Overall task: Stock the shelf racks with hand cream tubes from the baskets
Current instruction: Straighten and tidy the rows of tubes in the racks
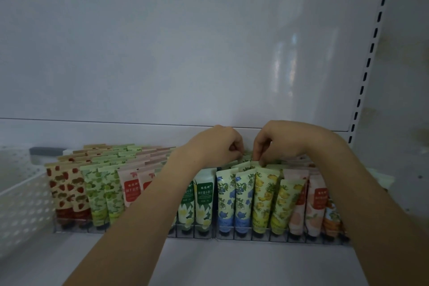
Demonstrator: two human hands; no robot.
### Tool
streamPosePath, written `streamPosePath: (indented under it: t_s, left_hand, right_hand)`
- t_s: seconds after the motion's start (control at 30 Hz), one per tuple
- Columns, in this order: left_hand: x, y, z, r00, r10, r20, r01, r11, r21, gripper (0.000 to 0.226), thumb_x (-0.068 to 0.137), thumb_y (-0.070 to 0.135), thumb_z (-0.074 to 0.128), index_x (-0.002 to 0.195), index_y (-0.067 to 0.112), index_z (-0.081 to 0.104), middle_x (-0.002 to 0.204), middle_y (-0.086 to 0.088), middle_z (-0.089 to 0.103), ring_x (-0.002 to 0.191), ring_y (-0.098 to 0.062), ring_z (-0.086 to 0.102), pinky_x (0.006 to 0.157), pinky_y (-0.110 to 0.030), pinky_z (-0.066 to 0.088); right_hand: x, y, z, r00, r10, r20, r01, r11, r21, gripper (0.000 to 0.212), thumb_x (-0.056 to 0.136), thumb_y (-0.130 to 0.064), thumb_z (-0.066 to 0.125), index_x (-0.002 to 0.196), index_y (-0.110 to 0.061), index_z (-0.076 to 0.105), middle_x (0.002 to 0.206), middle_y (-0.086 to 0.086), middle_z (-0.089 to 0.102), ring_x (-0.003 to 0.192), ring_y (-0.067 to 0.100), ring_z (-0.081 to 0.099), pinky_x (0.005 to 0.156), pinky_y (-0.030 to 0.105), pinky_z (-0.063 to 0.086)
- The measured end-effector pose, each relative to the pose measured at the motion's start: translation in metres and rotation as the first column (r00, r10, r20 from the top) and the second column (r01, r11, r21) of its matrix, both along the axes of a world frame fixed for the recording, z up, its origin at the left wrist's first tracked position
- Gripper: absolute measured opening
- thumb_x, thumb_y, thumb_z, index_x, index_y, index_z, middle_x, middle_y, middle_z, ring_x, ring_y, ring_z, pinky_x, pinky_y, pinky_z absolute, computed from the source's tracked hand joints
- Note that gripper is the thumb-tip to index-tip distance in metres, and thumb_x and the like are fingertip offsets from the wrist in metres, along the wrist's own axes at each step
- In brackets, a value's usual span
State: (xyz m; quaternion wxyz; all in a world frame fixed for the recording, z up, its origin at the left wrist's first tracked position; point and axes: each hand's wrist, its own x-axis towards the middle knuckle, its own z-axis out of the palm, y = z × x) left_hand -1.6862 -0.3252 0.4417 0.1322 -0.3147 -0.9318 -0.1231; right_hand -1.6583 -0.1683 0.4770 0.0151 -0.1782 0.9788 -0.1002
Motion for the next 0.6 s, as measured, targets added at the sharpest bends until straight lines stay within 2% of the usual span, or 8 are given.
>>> streamPosePath:
  t_s: [0.13,0.27,0.4,0.6]
  left_hand:
    - [-0.001,-0.001,0.0,1.0,0.002,-0.028,-0.002,1.0,0.022,0.018,0.09,0.021,0.054,0.1,0.016,0.067,0.101,0.001,0.067,0.088,-0.013,0.056,0.082,-0.031,0.048]
    - [-0.001,-0.002,0.0,0.997,0.025,-0.072,-0.023,0.999,0.028,0.029,0.091,0.011,0.044,0.107,0.016,0.067,0.111,-0.001,0.065,0.106,-0.018,0.054,0.092,-0.035,0.045]
    - [-0.002,-0.002,-0.001,0.999,0.018,-0.028,-0.019,1.0,-0.01,0.037,0.088,0.004,0.04,0.11,0.016,0.067,0.115,0.0,0.065,0.112,-0.02,0.051,0.096,-0.037,0.043]
    - [0.0,-0.002,0.0,1.0,0.008,-0.013,-0.008,1.0,-0.017,0.036,0.088,0.005,0.042,0.11,0.017,0.067,0.116,0.001,0.066,0.111,-0.018,0.054,0.098,-0.035,0.043]
  right_hand:
    - [-0.001,0.002,0.001,1.0,-0.007,-0.025,0.006,0.999,-0.042,0.02,0.08,-0.014,0.068,0.071,-0.032,0.066,0.071,-0.017,0.059,0.068,0.0,0.052,0.06,0.018,0.038]
    - [-0.008,0.004,-0.002,0.989,-0.072,-0.127,0.053,0.988,-0.146,0.013,0.081,-0.015,0.066,0.083,-0.028,0.068,0.08,-0.013,0.062,0.078,0.006,0.058,0.064,0.019,0.043]
    - [-0.014,0.001,-0.014,0.994,-0.093,-0.055,0.089,0.993,-0.073,0.015,0.081,-0.013,0.065,0.078,-0.028,0.065,0.083,-0.007,0.065,0.077,0.009,0.06,0.065,0.022,0.046]
    - [-0.017,0.003,-0.012,0.99,-0.056,-0.129,0.048,0.997,-0.069,0.017,0.081,-0.012,0.067,0.077,-0.028,0.062,0.073,-0.016,0.056,0.069,-0.001,0.051,0.057,0.017,0.038]
